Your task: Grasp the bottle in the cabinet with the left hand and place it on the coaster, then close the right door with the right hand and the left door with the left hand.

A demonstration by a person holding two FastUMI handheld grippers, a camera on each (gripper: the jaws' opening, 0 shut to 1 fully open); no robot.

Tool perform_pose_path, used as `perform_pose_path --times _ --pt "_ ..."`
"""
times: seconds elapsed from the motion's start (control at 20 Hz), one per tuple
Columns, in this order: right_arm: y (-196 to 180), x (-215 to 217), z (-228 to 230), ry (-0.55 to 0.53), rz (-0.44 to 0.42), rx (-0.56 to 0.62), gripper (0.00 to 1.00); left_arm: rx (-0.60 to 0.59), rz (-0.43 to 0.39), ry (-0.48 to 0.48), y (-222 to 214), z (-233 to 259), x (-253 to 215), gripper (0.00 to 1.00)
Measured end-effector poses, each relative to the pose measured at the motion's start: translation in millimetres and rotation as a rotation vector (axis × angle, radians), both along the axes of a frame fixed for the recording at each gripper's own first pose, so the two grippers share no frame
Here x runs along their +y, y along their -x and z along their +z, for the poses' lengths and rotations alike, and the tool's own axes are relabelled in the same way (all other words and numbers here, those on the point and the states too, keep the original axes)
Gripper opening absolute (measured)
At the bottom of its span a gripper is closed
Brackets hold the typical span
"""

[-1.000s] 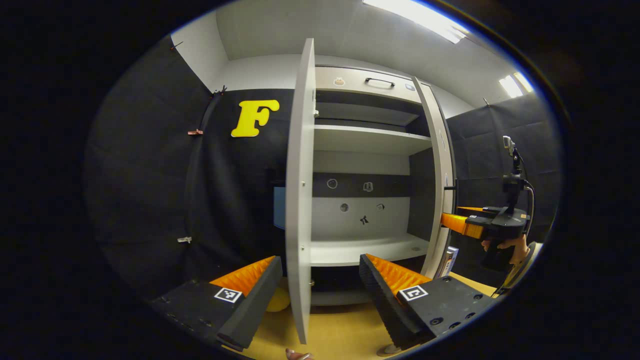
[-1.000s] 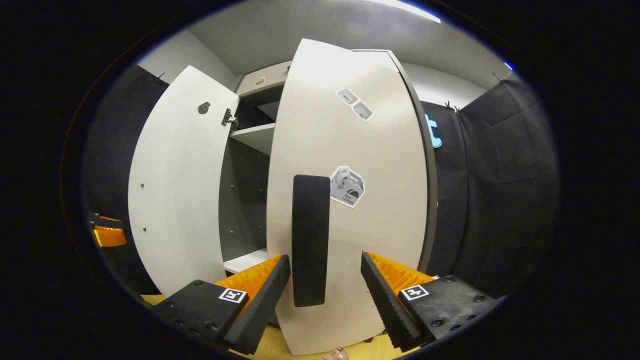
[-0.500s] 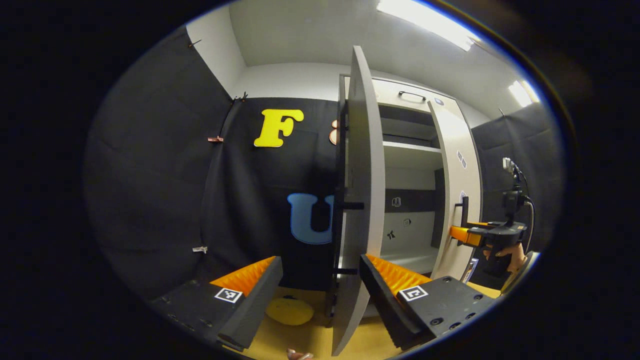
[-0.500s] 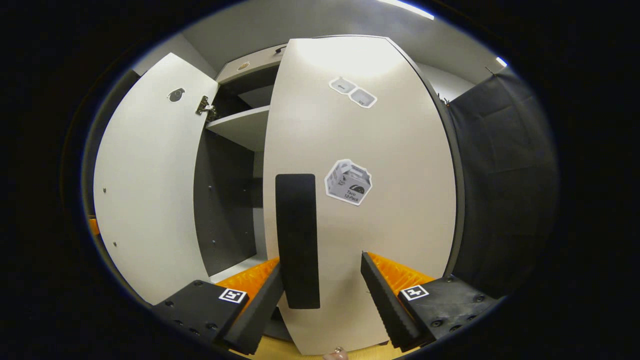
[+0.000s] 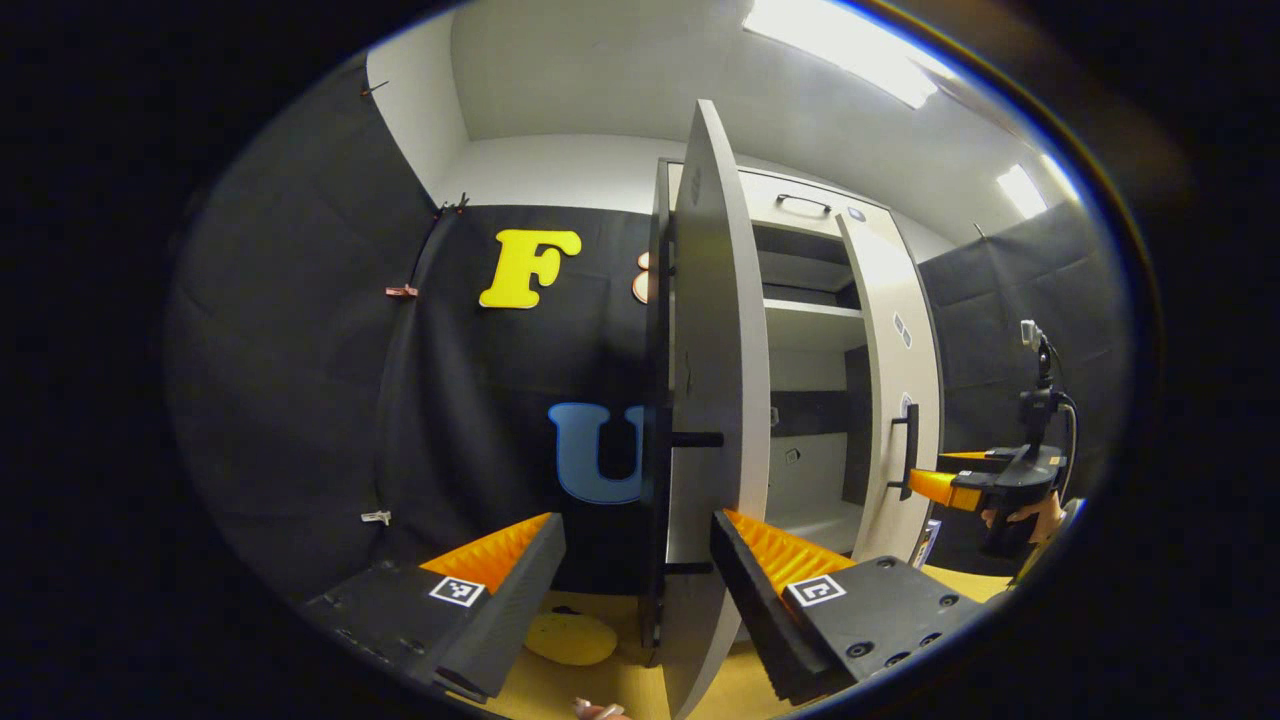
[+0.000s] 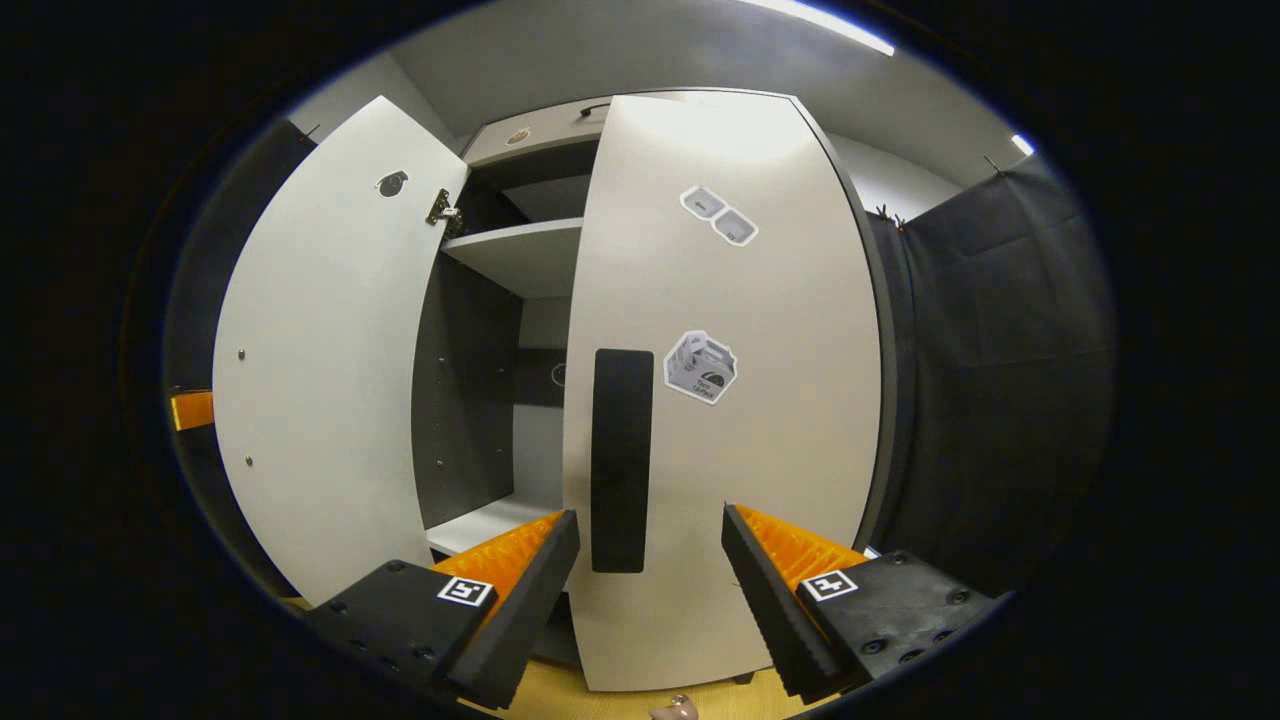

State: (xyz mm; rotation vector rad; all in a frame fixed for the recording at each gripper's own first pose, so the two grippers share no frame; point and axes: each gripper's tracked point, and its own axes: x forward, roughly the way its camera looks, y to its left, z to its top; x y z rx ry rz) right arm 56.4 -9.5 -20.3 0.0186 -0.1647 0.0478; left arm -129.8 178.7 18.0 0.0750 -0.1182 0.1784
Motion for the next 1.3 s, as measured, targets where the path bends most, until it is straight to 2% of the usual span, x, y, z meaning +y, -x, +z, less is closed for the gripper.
perform_pose_path --times 0.15,0.35,0.6,0.85,1.0,1.1,1.3 --pt "14 -9 1 0.02 -0.039 -0.006 0.98 0.006 -0.06 0.011 -7 0 -13 0.94" --pt "27 -24 -1 0.014 -0.046 0.005 0.97 0.014 -0.124 0.04 -16 -4 -43 0.94" --pt "31 -53 2 0.022 -0.042 0.004 0.97 0.025 -0.194 0.024 -60 -4 -91 0.93" --pt "37 -77 7 -0.02 -0.027 0.002 0.98 0.041 -0.273 0.08 -101 -19 -146 0.95" --pt "43 -84 4 -0.04 -0.004 0.014 0.98 0.066 -0.274 0.026 -101 -24 -162 0.97" --pt "48 -89 1 -0.025 -0.008 0.017 0.97 0.081 -0.268 -0.006 -102 -28 -168 0.92" --pt "52 -81 1 -0.02 0.015 0.019 0.97 0.086 -0.281 0.009 -105 -29 -178 0.95"
